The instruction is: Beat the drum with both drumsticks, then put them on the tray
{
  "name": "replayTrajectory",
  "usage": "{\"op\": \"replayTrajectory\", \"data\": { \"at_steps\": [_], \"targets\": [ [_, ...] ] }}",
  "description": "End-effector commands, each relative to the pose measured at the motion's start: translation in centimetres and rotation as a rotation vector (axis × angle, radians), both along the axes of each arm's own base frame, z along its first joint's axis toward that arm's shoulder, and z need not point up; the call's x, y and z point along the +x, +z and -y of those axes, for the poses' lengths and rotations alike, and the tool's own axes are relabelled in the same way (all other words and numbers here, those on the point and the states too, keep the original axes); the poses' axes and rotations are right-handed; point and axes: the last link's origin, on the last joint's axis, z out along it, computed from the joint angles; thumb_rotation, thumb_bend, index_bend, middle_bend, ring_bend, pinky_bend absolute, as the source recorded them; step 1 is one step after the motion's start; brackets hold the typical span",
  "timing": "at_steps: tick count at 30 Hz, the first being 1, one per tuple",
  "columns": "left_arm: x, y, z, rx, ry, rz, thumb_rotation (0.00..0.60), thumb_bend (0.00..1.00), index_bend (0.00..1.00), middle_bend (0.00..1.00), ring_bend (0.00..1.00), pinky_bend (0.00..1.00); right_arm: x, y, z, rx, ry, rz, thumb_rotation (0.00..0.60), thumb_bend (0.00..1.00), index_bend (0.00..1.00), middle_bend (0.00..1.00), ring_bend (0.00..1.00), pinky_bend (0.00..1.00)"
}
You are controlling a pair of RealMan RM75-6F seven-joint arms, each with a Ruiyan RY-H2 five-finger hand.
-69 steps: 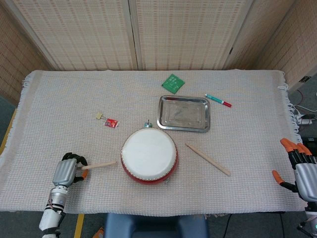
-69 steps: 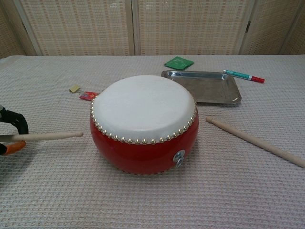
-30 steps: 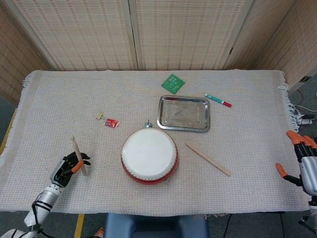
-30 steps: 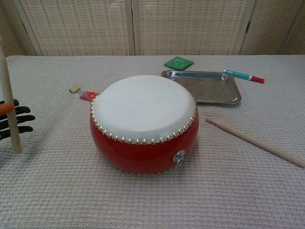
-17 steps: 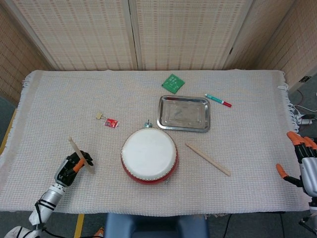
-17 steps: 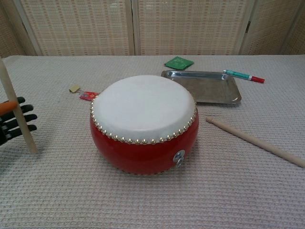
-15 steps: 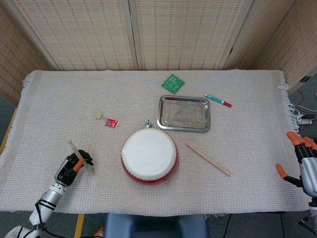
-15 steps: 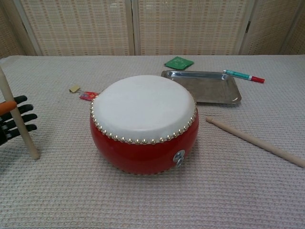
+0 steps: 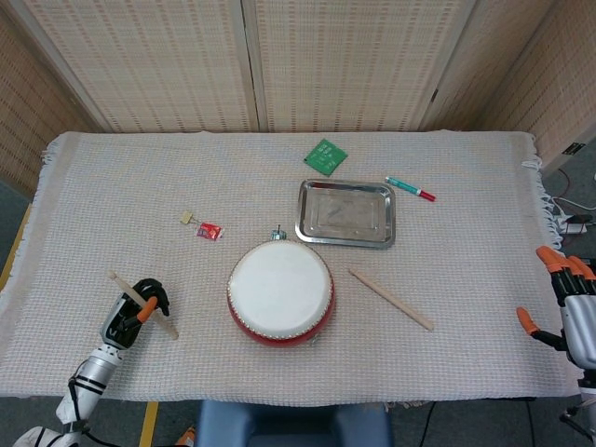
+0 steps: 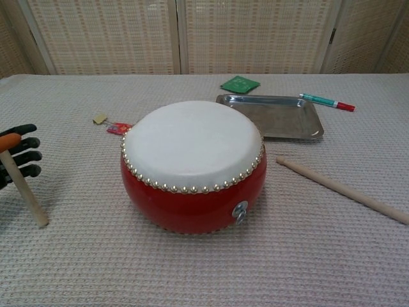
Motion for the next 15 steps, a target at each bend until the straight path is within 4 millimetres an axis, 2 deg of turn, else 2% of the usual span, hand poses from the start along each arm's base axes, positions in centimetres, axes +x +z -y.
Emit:
{"op": "replayTrajectory", "data": {
  "at_steps": [1, 10, 15],
  "targets": [
    [0.1, 0.0, 0.0, 0.002, -0.003, -0.007, 0.6, 0.4, 0.44, 0.52, 0.49, 0.57, 0.0, 0.0, 0.0, 0.0, 0.001, 0.0, 0.6, 0.24, 0.0, 0.06, 0.0, 0.09],
    [0.9, 0.0, 0.7, 0.042, -0.066, -0.158, 0.6, 0.35, 0.5, 0.58, 0.53, 0.57, 0.1, 0.0, 0.0, 0.001, 0.008, 0.001, 0.6, 0.24, 0.0, 0.06, 0.0, 0.09],
    [1.2, 0.0, 0.9, 0.053, -0.072, -0.196, 0.6, 0.3, 0.56, 0.62, 0.57, 0.61, 0.1, 0.0, 0.0, -0.001, 0.01, 0.002, 0.6, 0.24, 0.0, 0.06, 0.0, 0.09]
  ]
}}
